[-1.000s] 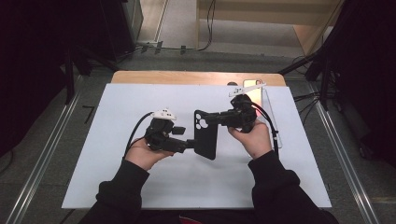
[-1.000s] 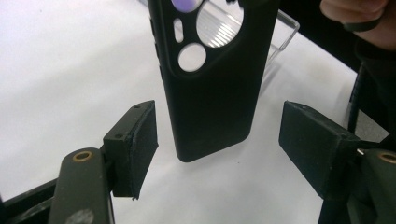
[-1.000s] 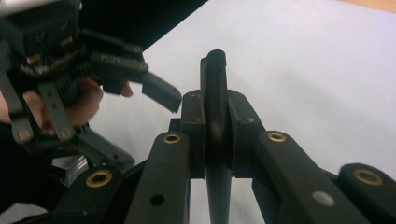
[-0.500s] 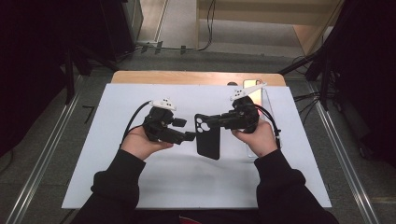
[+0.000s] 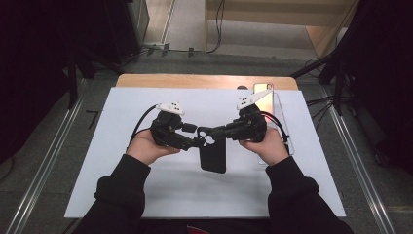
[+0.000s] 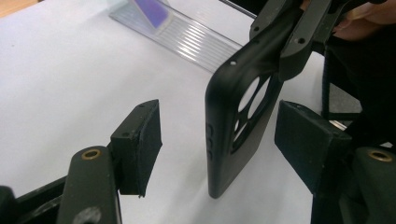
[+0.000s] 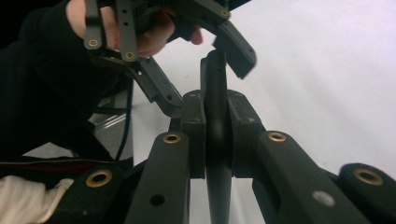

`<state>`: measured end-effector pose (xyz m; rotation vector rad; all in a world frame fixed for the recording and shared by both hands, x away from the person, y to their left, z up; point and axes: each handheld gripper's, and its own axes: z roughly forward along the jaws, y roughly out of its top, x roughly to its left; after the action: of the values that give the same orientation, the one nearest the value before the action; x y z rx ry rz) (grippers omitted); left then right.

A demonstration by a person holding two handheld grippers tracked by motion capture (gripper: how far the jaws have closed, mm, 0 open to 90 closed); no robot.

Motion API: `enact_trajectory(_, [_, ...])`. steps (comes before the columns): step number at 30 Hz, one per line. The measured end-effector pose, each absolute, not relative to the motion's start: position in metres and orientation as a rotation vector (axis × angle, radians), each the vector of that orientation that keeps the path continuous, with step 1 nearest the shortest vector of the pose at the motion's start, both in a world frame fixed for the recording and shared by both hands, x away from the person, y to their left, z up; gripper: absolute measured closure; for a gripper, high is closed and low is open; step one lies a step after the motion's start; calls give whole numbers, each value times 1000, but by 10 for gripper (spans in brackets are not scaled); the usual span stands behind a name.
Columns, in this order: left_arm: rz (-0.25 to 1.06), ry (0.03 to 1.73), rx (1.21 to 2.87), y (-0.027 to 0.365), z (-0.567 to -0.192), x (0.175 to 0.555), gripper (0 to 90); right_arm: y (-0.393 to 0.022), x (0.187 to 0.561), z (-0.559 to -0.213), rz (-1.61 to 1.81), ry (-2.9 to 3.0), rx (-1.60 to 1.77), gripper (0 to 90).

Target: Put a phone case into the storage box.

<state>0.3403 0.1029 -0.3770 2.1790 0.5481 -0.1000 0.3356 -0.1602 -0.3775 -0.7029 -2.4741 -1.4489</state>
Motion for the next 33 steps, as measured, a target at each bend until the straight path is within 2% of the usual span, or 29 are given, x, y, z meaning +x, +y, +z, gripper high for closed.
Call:
enact_trajectory(7, [-164,513,2169,103,-381,340,424,-155,335,-379,-1457,-2448,-661,772])
enact_trajectory(9, [-183,502,2165,102,-382,339,493,-155,335,-379,-1462,-2439,-653,772])
enact_trajectory(11, [-214,484,2165,102,-385,339,605,-154,335,-379,-1464,-2431,-643,772])
enact_trajectory(14, [-319,537,2157,103,-389,344,685,-153,334,-380,-1452,-2447,-635,770])
enact_trajectory(17, [-315,516,2172,104,-390,343,734,-153,335,-382,-1448,-2439,-647,748])
enact_trajectory(23, [-319,488,2195,101,-386,340,766,-154,337,-383,-1477,-2416,-693,621])
enact_trajectory(25, [-304,490,2206,102,-384,339,767,-154,336,-381,-1503,-2428,-734,499])
enact_trajectory(29, [-278,509,2212,105,-379,338,766,-157,335,-378,-1575,-2459,-812,319])
enact_trajectory(33, [-259,569,2189,110,-373,339,764,-160,334,-377,-1618,-2461,-873,266])
